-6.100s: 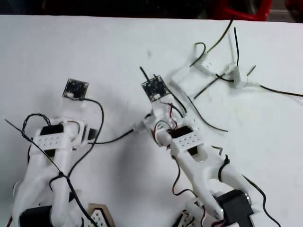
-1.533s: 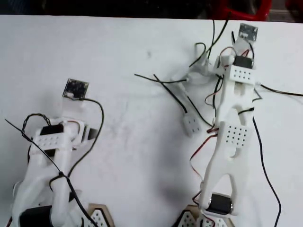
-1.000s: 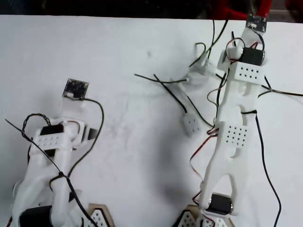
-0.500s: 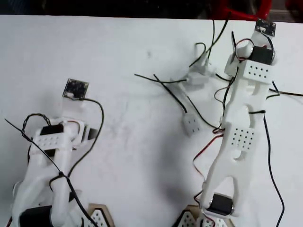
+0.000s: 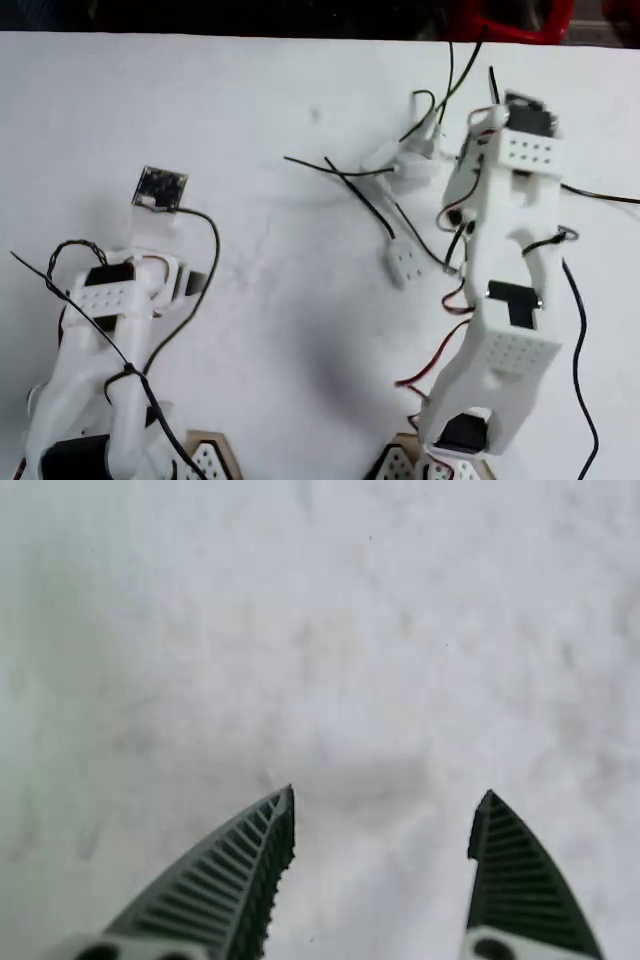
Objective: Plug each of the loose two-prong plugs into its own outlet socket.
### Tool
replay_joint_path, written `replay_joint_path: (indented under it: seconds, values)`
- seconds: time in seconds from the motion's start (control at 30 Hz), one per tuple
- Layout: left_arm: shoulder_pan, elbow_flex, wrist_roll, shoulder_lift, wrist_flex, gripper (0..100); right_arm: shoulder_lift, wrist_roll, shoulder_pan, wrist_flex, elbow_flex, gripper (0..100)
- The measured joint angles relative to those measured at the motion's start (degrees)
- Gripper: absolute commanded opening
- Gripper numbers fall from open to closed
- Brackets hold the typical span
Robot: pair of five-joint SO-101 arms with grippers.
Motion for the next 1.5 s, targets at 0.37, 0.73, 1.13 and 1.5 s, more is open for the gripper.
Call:
replay_joint_path:
  seconds: [0.37, 0.73, 1.13, 1.5]
  values:
    - [0.00, 0.00, 0.00, 0.00, 0.00, 28, -4.22, 14.59, -5.80, -0.09, 5.71, 1.7]
    - [0.00, 0.00, 0.00, 0.00, 0.00, 28, -16.09, 53.36, -8.62, -2.64, 18.55, 1.8]
    - [0.00, 0.00, 0.00, 0.00, 0.00, 28, -18.81, 120.09, 0.26, -17.67, 33.23, 1.8]
    - [0.00, 0.00, 0.00, 0.00, 0.00, 28, -18.81, 120.53, 3.43, -21.89, 35.52, 18.7]
